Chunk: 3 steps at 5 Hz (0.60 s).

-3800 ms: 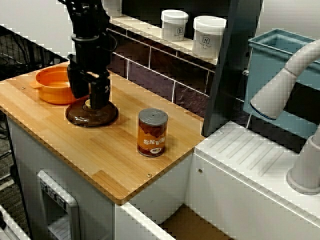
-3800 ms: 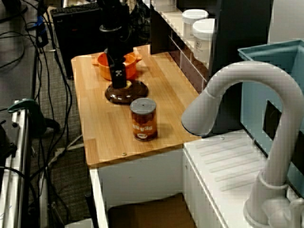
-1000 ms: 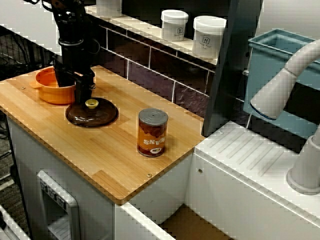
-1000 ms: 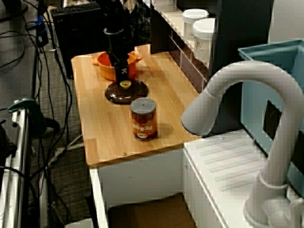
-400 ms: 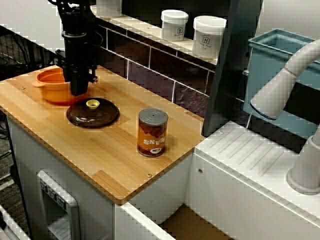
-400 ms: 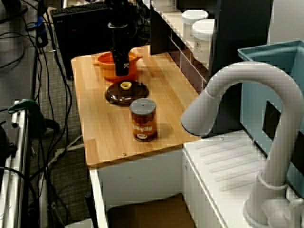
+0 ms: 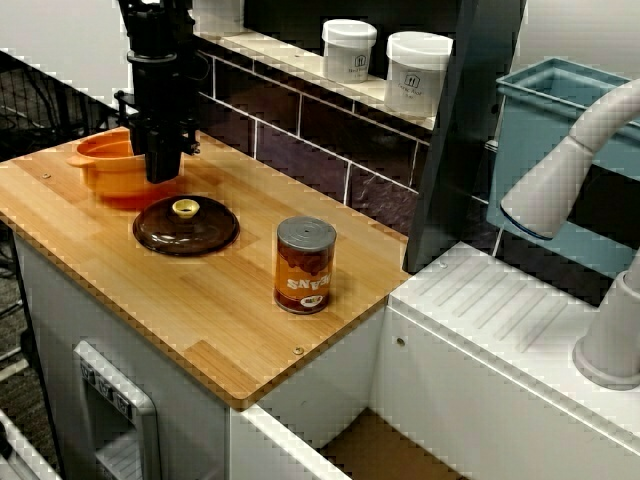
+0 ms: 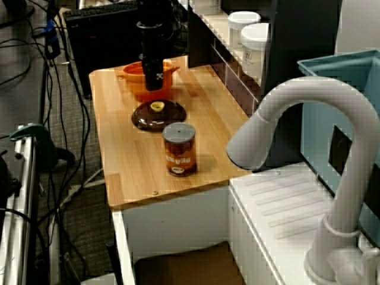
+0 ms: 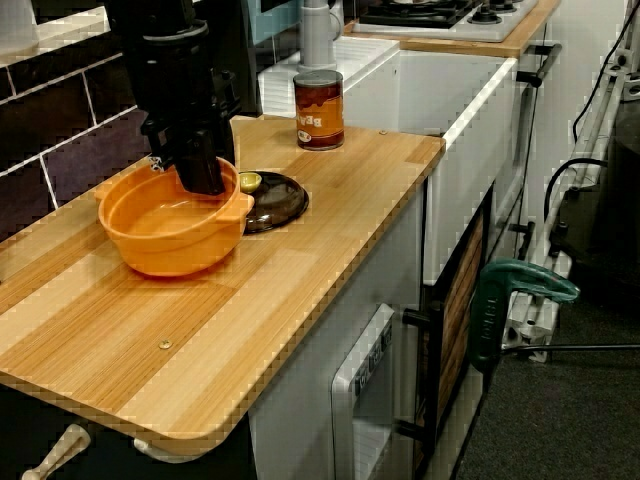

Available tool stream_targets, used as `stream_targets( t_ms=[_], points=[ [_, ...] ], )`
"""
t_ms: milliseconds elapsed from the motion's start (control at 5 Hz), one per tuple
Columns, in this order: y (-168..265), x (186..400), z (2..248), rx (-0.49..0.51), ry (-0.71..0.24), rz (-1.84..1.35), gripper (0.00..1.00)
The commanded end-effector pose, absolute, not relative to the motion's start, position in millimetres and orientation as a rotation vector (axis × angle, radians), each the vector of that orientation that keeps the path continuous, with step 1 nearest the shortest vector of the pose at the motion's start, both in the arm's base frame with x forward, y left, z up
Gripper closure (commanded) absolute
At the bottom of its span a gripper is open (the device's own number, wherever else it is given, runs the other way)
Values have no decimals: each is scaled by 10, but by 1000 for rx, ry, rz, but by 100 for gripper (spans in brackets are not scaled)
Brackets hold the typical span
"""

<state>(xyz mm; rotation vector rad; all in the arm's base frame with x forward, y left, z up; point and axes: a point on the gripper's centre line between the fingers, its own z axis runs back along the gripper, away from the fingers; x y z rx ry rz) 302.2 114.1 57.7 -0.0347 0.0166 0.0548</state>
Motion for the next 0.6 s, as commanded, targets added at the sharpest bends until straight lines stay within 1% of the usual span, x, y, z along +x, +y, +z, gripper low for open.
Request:
stream_targets(
  t_ms=[0, 400],
  points=[
    [1058, 3100, 1016, 20, -113, 58, 100],
    [1008, 3068, 1283, 26, -172, 64, 100]
  ],
)
